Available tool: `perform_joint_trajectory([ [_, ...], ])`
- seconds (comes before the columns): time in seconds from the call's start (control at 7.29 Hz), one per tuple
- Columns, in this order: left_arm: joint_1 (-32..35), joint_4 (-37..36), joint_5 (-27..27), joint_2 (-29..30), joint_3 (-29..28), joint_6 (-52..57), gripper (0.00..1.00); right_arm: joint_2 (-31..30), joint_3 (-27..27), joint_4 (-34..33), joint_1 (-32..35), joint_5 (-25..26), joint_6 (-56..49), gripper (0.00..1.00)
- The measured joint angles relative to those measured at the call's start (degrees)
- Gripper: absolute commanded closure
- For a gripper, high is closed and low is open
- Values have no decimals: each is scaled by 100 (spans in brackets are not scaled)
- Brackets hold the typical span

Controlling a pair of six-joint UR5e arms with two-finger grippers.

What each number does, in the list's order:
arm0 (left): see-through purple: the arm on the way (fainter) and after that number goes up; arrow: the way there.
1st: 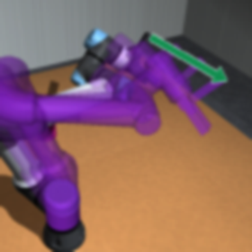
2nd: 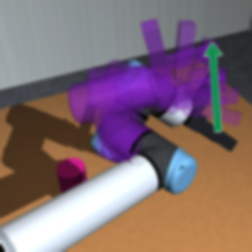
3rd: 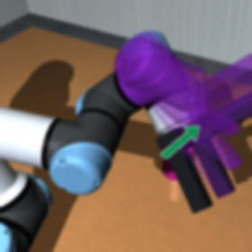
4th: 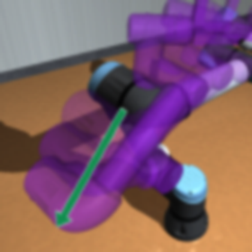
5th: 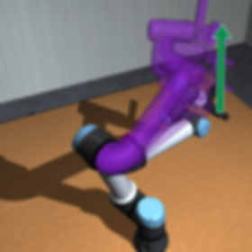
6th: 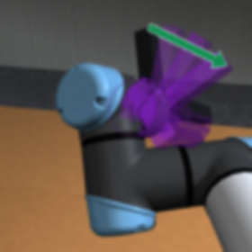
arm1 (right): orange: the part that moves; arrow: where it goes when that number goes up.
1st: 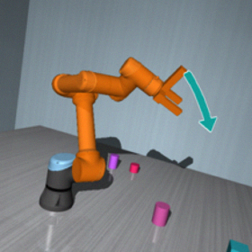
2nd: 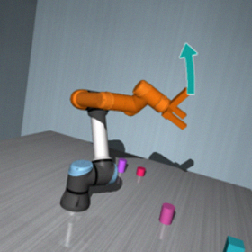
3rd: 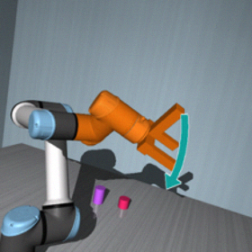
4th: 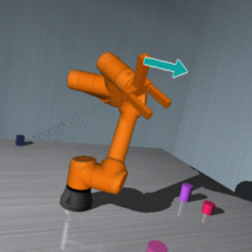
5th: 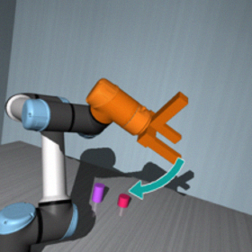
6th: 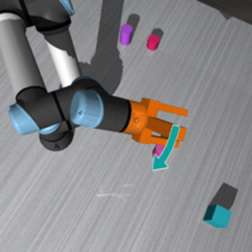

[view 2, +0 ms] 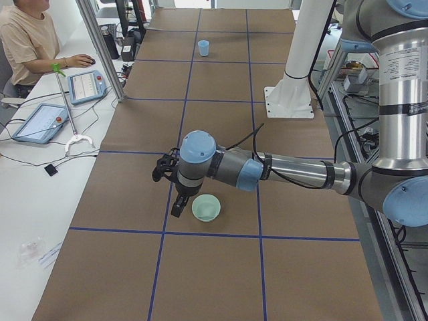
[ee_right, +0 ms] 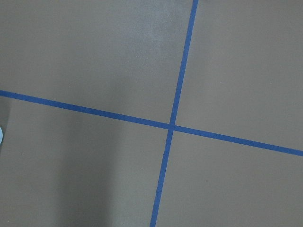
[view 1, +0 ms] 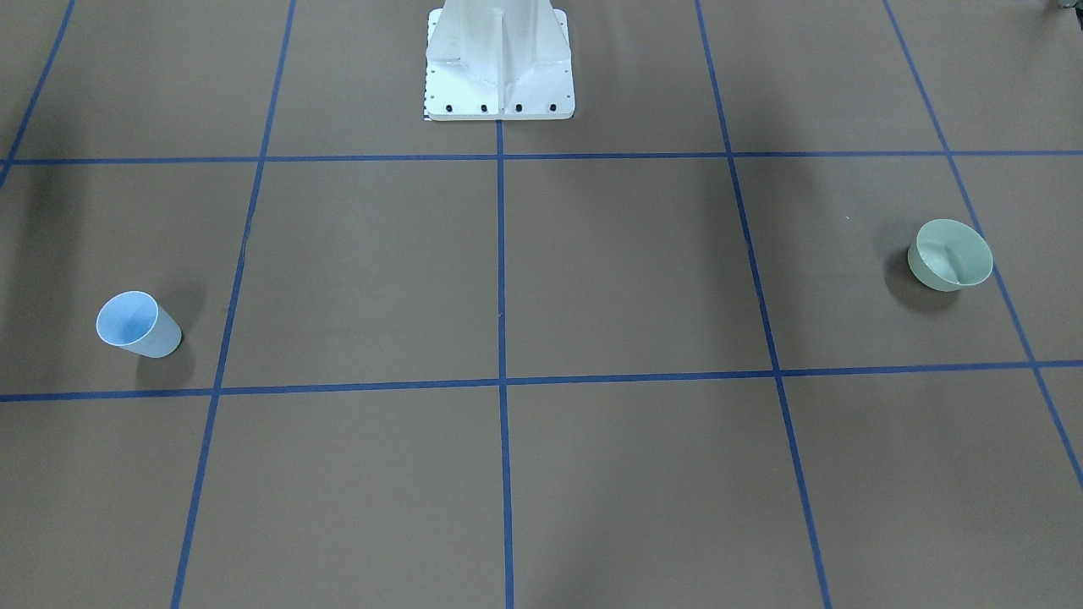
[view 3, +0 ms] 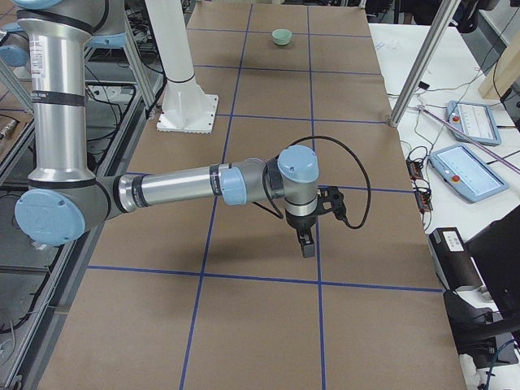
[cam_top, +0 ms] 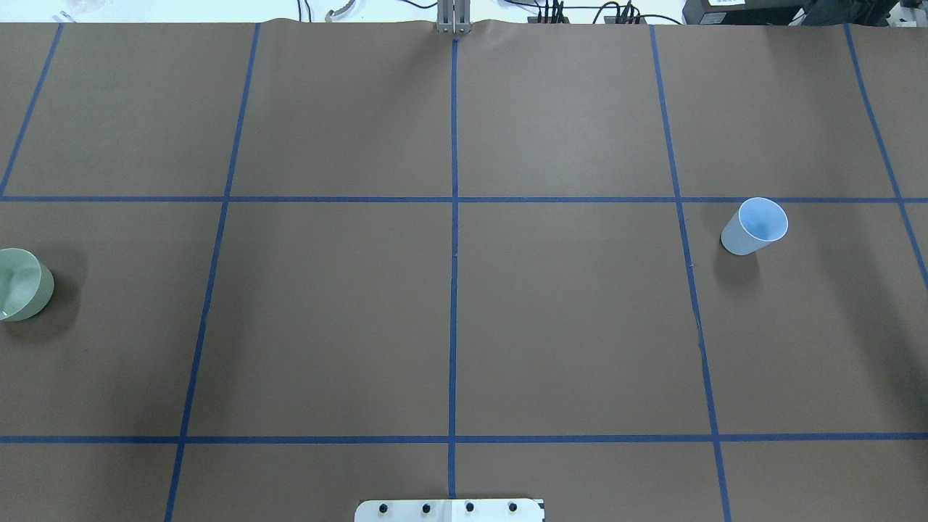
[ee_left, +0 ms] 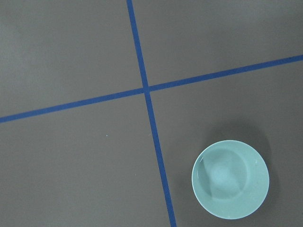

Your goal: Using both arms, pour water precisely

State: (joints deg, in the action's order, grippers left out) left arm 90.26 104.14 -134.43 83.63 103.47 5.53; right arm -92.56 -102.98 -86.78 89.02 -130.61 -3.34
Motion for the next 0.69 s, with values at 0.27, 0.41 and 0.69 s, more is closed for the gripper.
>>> perform_joint_trajectory([
  [0.27,-2,287,-21,138,-45,4,0,-68,11,244,-24,-284,255,0],
  [0.41,-9,478,-32,170,-138,0,0,-74,11,280,-55,-353,503,0],
  [0.69,-179,1094,-38,176,-631,-6,0,-78,11,301,-104,-381,695,0],
])
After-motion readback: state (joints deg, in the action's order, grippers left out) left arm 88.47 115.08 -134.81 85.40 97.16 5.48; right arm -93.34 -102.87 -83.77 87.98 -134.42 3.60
